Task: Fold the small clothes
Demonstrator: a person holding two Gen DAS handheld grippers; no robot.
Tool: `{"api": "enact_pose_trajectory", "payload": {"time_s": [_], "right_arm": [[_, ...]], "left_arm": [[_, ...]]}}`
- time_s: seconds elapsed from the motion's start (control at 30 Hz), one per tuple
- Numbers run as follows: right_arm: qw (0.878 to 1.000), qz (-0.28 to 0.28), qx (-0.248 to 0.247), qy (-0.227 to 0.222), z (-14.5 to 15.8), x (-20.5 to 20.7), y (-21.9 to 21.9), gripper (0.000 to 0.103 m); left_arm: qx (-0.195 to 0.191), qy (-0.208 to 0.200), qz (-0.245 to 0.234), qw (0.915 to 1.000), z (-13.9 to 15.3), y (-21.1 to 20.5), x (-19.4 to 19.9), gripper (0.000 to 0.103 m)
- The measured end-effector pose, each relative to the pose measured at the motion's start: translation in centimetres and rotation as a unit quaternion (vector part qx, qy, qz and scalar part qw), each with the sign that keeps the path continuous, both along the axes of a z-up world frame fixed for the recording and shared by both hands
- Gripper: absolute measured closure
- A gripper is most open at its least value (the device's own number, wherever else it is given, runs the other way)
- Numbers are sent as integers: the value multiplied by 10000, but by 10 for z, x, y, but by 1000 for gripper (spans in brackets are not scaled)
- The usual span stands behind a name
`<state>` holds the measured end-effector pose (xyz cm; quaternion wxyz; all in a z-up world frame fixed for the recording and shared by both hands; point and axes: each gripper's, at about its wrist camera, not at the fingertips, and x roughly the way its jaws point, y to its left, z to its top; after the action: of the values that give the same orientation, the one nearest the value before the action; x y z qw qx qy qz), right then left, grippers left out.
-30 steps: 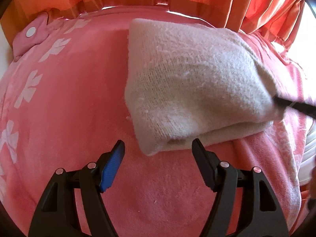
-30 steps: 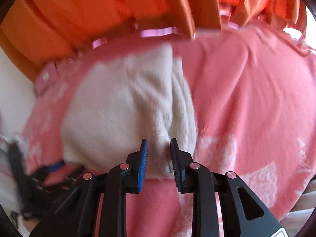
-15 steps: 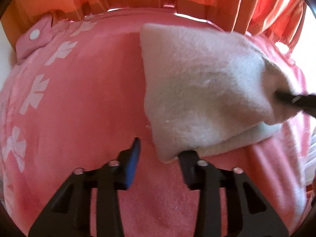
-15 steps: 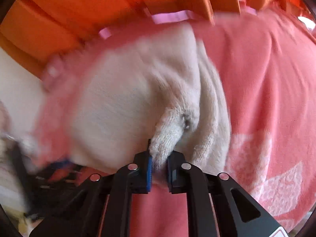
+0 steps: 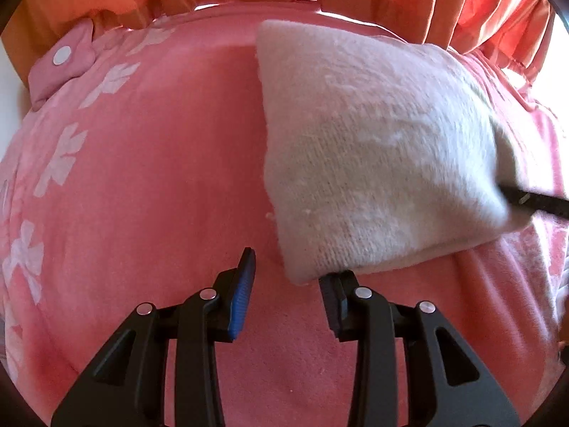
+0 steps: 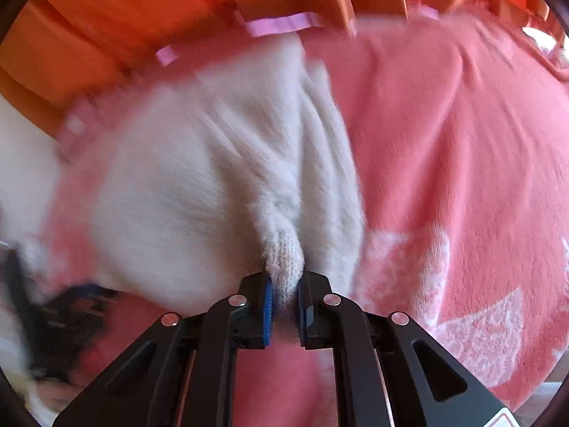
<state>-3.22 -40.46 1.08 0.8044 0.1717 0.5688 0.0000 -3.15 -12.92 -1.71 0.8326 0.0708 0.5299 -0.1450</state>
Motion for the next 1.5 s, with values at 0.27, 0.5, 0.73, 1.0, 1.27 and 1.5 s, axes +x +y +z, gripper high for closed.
{"api": "enact_pose_trajectory", "payload": {"time_s": [0.27,0.5,0.73,1.0,1.27,1.5], "right_arm": [[9954,-508,-326,-740,53,-14,-6,36],[9961,-709,-21,-534,38,1,2,33],[9953,-817,300,-429,18,19,3,24],[9894,-953,943,-553,-3,20,-11,16],[9892,-805,1057,-612,-7,24,-8,8],[9886,-781,1125,-627,-10,28,-7,5]], "left_arm": [[-214,-101,-108,9997,31,0,-11,52],[-540,-401,-112,9977,64,-10,-4,24],[-703,-262,-91,9971,60,-26,32,19],[-898,66,-103,9959,29,-44,63,5],[-1028,49,28,9947,10,-52,78,5],[-1199,-106,13,9927,3,-49,80,5]]}}
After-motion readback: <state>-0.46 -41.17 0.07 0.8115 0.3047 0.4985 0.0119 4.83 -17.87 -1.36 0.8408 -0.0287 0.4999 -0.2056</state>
